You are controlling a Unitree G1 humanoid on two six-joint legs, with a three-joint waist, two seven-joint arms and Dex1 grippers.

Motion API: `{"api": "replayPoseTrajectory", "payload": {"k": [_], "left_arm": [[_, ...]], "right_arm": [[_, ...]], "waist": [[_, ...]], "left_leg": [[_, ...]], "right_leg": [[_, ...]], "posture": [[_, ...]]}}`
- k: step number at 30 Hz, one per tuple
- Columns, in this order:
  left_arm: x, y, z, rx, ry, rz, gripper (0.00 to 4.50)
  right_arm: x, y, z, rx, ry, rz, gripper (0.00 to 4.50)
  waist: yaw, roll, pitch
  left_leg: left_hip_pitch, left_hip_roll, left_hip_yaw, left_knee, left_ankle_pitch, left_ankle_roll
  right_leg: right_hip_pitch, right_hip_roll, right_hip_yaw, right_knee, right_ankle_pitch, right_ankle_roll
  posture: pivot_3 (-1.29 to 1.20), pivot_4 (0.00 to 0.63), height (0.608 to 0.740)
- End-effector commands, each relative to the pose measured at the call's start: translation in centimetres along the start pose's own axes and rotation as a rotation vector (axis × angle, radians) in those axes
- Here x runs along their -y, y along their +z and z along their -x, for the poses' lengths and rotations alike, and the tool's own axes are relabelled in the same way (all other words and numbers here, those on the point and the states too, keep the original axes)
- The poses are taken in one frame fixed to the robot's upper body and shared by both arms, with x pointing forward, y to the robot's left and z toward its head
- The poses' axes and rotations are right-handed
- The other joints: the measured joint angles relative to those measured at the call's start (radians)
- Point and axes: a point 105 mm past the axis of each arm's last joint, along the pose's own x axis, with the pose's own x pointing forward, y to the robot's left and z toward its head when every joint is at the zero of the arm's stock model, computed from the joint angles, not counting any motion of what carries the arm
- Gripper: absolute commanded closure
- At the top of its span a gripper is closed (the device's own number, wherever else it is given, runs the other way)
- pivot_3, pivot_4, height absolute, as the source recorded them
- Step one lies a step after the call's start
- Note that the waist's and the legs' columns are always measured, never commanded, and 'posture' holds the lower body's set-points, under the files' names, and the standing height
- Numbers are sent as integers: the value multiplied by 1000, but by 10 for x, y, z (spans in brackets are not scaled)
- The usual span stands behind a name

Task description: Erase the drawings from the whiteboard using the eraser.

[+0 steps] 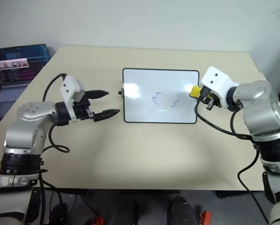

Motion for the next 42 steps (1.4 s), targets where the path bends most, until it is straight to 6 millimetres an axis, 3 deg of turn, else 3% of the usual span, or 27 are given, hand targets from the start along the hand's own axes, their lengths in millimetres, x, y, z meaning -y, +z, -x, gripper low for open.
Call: {"api": "replayPoseTrajectory", "payload": {"k": [1,22,24,28,31,34,37,42], "left_arm": [[-3,12,5,21,12,-51,0],[-2,11,5,17,8,-52,0],[-2,11,4,19,7,-51,0],[0,14,1,39,-4,-43,0],[2,13,-4,38,-12,-46,0],[10,13,-14,61,-41,-24,0],[16,9,-19,63,-59,-9,0],[20,10,-22,70,-68,-5,0]], "right_arm": [[10,8,8,40,-42,12,3526],[7,13,5,54,-28,18,3526],[6,17,5,71,-28,15,3526],[-3,50,1,187,-4,7,3526],[-21,72,-16,251,42,-23,3526],[-30,90,-45,268,32,-26,3526],[-23,100,-69,226,-63,50,3526],[-10,101,-90,178,-129,103,3526]], "waist": [[0,0,0],[0,0,0],[0,0,0],[-5,0,0],[-5,0,0],[-3,0,0],[-3,0,0],[1,0,0]], "left_leg": [[0,0,0,0,0,0],[0,0,0,0,0,0],[0,0,0,0,0,0],[0,0,0,1,0,0],[0,0,0,1,0,0],[1,0,-1,1,0,0],[0,0,-1,2,1,-1],[0,0,-1,1,1,-1]], "right_leg": [[0,0,0,0,0,0],[0,0,0,0,0,0],[0,0,0,0,0,0],[0,0,0,1,0,0],[0,1,0,2,0,0],[1,0,-1,2,0,0],[1,0,-1,2,0,0],[1,0,-2,1,0,0]], "posture": [[0,150,740],[0,150,740],[0,150,740],[0,150,740],[0,150,740],[0,150,740],[0,150,740],[0,150,740]]}}
